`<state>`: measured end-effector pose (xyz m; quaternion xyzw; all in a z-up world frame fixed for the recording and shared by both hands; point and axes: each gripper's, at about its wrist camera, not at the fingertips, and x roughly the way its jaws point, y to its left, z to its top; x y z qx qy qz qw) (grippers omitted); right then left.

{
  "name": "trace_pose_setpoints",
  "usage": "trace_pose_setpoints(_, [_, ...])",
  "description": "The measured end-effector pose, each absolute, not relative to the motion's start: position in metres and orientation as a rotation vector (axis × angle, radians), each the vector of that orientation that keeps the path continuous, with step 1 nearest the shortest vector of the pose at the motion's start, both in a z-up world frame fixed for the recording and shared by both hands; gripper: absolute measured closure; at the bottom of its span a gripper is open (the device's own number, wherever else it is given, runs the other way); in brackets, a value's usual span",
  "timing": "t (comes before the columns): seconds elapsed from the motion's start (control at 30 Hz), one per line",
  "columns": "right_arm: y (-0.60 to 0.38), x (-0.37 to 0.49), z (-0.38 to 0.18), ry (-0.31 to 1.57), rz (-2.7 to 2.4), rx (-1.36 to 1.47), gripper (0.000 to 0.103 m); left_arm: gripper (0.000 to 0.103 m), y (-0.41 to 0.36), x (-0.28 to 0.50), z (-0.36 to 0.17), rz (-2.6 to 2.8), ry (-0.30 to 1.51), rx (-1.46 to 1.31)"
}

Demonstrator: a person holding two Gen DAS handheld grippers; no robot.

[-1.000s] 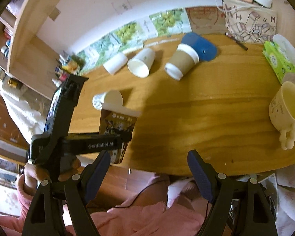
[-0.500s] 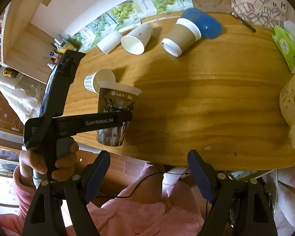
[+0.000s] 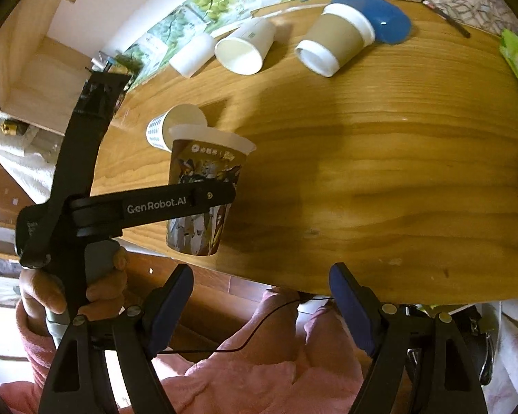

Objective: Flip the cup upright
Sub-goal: 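Lift the brown printed cup with the right gripper and rotate it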

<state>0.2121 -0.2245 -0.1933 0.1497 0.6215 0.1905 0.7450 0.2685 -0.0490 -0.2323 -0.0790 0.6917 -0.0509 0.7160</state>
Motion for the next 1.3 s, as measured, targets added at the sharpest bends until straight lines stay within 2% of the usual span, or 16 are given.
trace_pose_setpoints(0.3, [-0.208,0.219,-0.205,1.389,0.437,0.309,0.021,0.025,-0.048,0.273,-0.234,-0.151,1.551,-0.171])
trace_pose_setpoints(0.4, [-0.204,0.223,-0.209,1.395,0.437,0.310,0.021,0.022,-0.055,0.280,-0.232,-0.175,1.539,-0.178])
trace_pose_setpoints(0.93, [-0.195,0.242,-0.213,1.391,0.408,0.370,0.021,0.022,-0.039,0.285,-0.209,-0.283,1.475,-0.154])
trace_pose_setpoints(1.3, [-0.182,0.251,-0.217,1.366,0.353,0.410,0.021,0.022,-0.006,0.278,-0.173,-0.335,1.218,-0.132])
